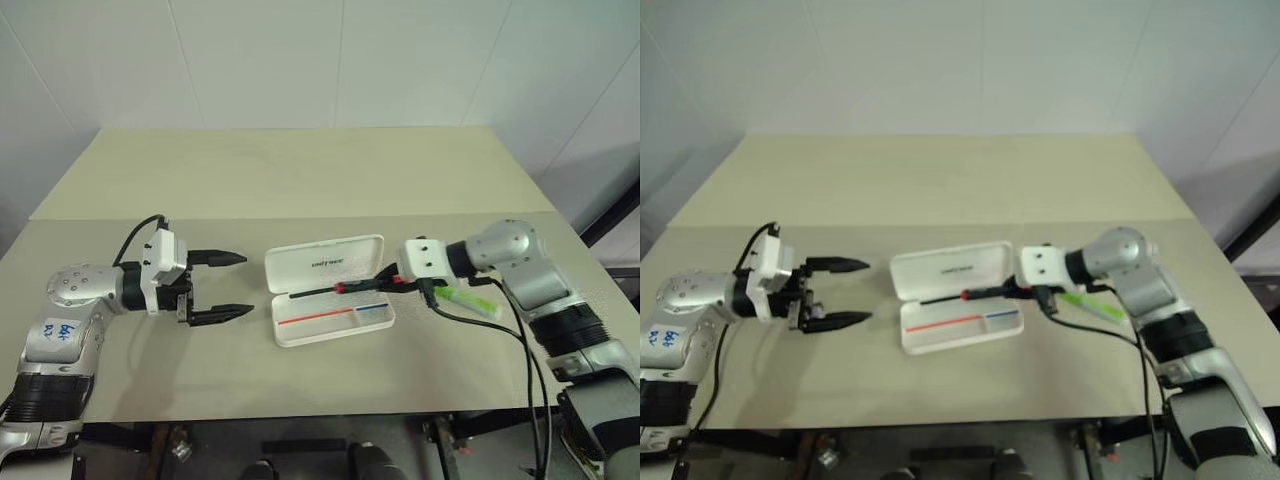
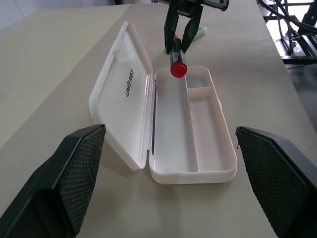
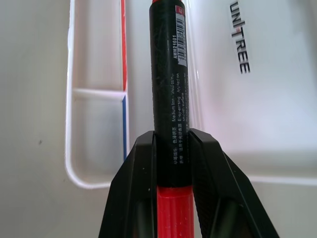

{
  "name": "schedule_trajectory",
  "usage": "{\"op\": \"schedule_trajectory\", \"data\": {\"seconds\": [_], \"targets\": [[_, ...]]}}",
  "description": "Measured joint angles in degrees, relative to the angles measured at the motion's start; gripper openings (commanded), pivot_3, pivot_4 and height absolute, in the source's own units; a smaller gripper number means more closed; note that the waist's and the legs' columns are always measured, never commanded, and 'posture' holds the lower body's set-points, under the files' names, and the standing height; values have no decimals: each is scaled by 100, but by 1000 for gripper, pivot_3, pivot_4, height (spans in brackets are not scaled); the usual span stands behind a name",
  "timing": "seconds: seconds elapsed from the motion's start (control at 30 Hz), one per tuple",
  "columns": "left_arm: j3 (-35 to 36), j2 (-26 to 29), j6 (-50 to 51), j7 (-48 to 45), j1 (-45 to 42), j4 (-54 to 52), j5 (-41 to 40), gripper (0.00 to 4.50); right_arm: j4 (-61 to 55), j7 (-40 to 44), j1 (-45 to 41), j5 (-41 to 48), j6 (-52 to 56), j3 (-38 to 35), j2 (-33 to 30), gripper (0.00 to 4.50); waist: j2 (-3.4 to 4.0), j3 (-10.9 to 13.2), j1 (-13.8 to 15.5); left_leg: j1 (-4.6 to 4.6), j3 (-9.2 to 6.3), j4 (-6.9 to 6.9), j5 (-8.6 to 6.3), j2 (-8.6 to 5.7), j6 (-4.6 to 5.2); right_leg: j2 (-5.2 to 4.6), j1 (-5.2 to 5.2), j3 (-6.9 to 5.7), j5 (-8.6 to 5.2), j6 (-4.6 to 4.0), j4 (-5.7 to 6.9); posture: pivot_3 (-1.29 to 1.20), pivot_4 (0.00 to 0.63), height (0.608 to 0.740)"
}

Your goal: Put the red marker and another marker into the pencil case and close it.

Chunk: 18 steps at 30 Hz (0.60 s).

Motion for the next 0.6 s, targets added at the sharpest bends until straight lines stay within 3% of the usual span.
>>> {"op": "schedule_trajectory", "data": {"seconds": [0.3,0.6], "targets": [[127,35,68,128,158,-149,-7,4500,233,-168,-146,-263,-47,227,653,618,0,0,-5,3,-4,0,1,0,-1,1,0,-4,-2,-3,10,0,150,740],[268,182,89,152,322,-174,-8,4500,607,-372,-185,-558,-250,334,920,618,0,0,-13,5,-6,0,1,0,-1,2,-1,-7,-4,-7,16,0,150,740]]}}
